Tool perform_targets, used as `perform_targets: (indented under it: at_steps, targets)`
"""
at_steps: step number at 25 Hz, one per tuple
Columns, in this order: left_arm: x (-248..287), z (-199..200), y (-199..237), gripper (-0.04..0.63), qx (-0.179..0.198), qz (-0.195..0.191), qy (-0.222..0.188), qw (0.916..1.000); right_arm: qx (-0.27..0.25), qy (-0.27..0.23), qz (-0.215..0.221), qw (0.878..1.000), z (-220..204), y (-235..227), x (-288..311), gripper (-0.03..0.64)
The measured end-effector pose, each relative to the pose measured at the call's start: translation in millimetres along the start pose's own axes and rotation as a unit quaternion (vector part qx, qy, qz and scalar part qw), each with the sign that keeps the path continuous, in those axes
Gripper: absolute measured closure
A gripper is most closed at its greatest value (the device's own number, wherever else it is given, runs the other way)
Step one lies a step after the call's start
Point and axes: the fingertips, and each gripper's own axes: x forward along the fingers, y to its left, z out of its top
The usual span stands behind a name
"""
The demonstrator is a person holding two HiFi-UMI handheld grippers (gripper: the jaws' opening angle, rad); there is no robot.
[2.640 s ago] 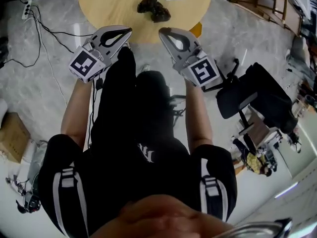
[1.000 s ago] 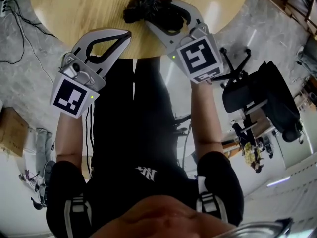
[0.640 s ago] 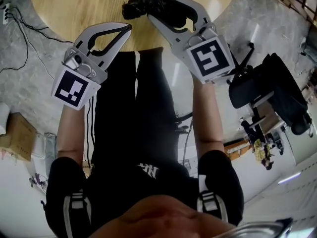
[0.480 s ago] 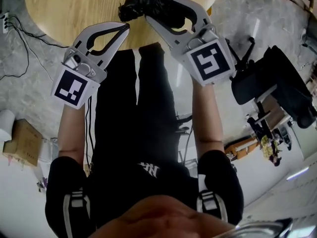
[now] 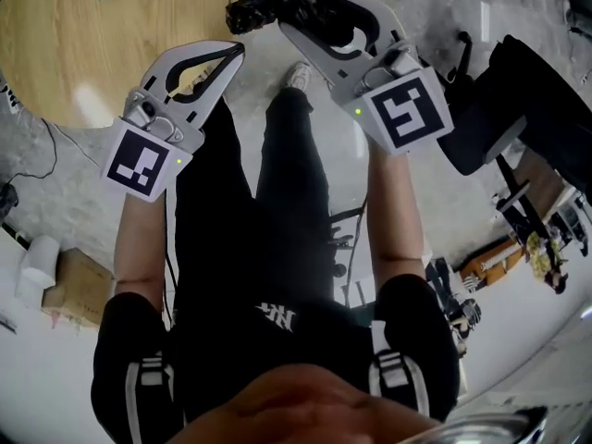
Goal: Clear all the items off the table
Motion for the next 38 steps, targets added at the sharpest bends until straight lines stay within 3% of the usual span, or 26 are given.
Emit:
perform_targets:
  at_steps: [6,11,19,24,29,38]
  targets:
    - [118,12,-56,0.583,-0.006,-0.009,-0.003,0.9999,0.009,-0.012,-0.010,1.000,-66,-78,-89,0.416]
    - [179,-29,-70,0.583,-0.033,0.002,0.017,0.9993,0.022,-0.007,-0.004,1.000,-124,-115,-113,0.416]
    - [216,-132,-64,0.583,-0.090,0.032,0.041,0.9946,0.047,0.013,0.012,0.999,-239,-130,-66,0.416]
    - [231,-206,-46,0.583,-0.088,0.030,0.079,0.9925,0.070,0.034,0.025,0.997,-317,-130,-20,0.414]
    - [254,-270,-30,0.583,-0.080,0.020,0.092,0.9923,0.074,0.037,0.020,0.996,-384,-137,22,0.414]
    - [280,-341,-3,0.583,-0.071,0.009,0.094,0.9930,0.066,0.061,0.028,0.996,-470,-148,78,0.413]
